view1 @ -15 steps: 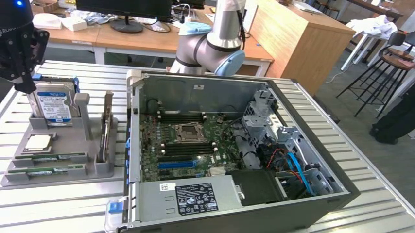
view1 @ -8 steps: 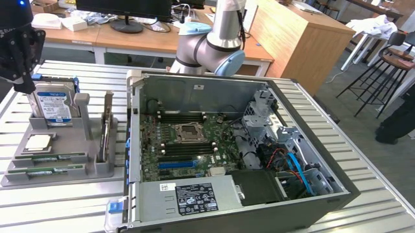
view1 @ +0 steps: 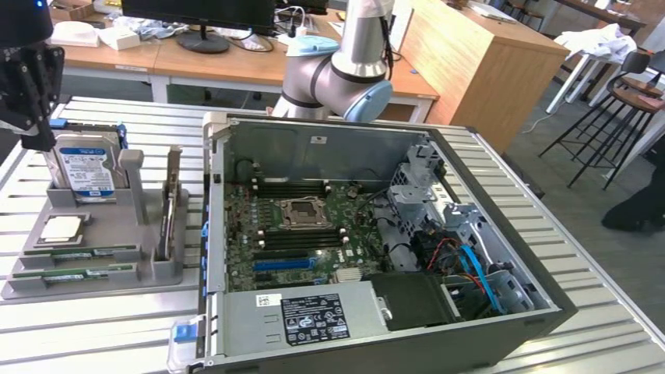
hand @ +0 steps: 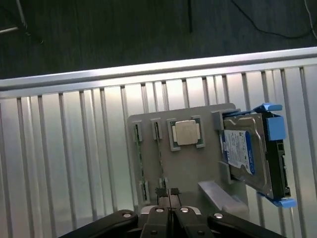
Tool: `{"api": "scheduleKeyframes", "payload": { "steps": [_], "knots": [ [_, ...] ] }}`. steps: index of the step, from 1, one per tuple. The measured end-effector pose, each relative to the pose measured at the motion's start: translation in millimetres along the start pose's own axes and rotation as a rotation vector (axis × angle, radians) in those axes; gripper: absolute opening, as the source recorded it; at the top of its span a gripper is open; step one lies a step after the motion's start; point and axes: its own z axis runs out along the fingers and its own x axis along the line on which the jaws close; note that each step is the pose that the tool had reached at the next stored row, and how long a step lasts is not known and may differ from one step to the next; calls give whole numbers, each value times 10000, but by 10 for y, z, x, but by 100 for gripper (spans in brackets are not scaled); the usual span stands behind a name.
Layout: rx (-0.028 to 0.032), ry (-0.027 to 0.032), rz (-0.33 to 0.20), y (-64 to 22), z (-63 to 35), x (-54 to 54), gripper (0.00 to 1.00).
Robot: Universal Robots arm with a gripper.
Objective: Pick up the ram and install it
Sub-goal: 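Pick up the ram and move it above insertion slot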
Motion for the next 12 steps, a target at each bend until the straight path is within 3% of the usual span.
{"api": "scheduleKeyframes", "payload": {
  "steps": [9,12],
  "knots": [
    [-37,80,-1610,0,10,0,10],
    [-39,84,-1698,0,10,0,10]
  ]
}}
